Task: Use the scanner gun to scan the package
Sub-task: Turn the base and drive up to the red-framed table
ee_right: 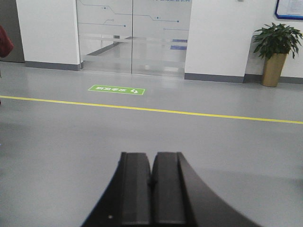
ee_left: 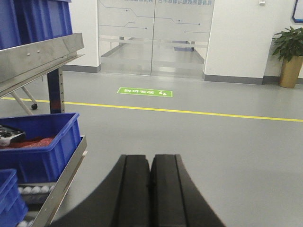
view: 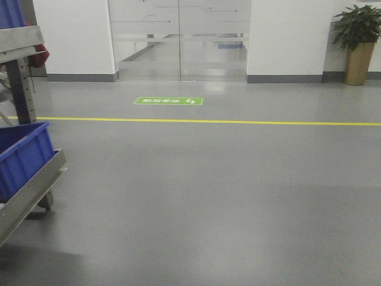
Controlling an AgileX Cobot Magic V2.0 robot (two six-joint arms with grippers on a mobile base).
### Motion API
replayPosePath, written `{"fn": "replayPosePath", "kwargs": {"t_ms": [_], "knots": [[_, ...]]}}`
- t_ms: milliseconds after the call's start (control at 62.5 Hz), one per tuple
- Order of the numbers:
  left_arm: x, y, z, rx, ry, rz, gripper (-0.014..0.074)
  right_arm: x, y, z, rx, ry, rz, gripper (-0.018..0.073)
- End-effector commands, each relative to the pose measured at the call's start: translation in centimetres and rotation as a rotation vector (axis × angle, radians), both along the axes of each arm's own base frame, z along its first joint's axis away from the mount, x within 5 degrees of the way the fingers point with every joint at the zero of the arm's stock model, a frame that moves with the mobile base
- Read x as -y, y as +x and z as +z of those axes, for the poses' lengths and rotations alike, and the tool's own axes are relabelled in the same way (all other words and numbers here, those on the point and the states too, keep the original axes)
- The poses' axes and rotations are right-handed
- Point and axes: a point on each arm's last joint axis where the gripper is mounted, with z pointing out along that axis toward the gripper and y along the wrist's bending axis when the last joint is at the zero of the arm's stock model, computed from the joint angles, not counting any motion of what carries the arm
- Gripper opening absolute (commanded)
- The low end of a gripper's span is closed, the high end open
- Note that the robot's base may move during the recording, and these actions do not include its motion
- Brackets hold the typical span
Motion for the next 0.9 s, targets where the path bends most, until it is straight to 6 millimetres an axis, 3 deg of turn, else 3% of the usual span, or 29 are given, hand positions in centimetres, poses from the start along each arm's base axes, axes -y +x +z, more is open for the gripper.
{"fn": "replayPosePath", "kwargs": {"t_ms": [0,880], "knots": [[0.01,-0.05,0.24,0.024,-0.002,-0.001,-0.0111,0.02,-0.03,0.24,0.028,-0.005,-0.003,-0.0162],[0.01,-0.05,0.24,0.024,-0.002,-0.001,-0.0111,0.02,-0.03,0.24,0.028,-0.005,-0.003,-0.0162]]}}
